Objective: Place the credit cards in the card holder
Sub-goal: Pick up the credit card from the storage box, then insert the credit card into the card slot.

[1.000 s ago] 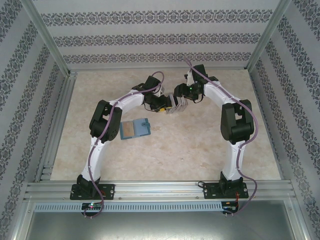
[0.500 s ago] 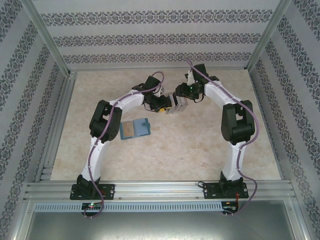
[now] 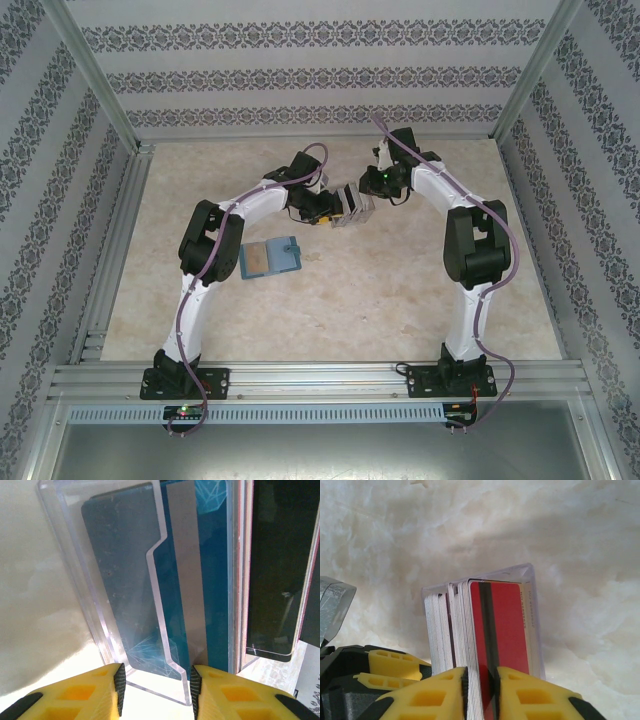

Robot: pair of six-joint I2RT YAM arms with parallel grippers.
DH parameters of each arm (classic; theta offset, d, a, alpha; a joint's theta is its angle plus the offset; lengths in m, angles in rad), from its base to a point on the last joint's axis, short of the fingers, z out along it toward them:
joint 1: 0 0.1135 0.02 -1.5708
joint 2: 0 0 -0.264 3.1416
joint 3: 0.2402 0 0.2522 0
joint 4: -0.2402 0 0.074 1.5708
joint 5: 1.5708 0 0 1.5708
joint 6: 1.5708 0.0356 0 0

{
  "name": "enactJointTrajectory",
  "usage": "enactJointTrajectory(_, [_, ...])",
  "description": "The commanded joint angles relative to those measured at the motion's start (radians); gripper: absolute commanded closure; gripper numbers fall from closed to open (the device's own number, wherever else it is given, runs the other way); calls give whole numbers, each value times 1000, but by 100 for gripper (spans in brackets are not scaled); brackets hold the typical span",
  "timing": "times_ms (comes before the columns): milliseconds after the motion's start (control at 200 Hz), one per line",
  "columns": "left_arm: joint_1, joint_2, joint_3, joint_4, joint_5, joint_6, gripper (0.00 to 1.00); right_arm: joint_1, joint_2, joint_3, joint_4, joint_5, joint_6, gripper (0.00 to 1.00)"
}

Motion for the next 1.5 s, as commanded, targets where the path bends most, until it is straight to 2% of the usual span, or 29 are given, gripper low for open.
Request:
enactJointTrajectory(0, [-16,5,23,-28,-4,-6,58,7,-33,29,-18,-18,-5,81])
enactJointTrajectory(490, [-16,-19,14,-33,-9,0,58,-6,-82,24,-41,19,-21,94])
enactJointTrajectory(784, [-16,-68,6,-46,-27,15,58,-10,-136,19,-65,55,-41,95])
enactJointTrajectory(1024, [-13,-139,-37,-42,-51,28,58,-9,-238,-10,-74,73,-38,95])
enactJointTrajectory(1269, [-6,-277,-200,41,-96,18,59,22,-347,-70,-45,50,11,95])
enactJointTrajectory(1499, [38,-451,-384,101,-149,18,59,85,-432,-144,21,8,77,95])
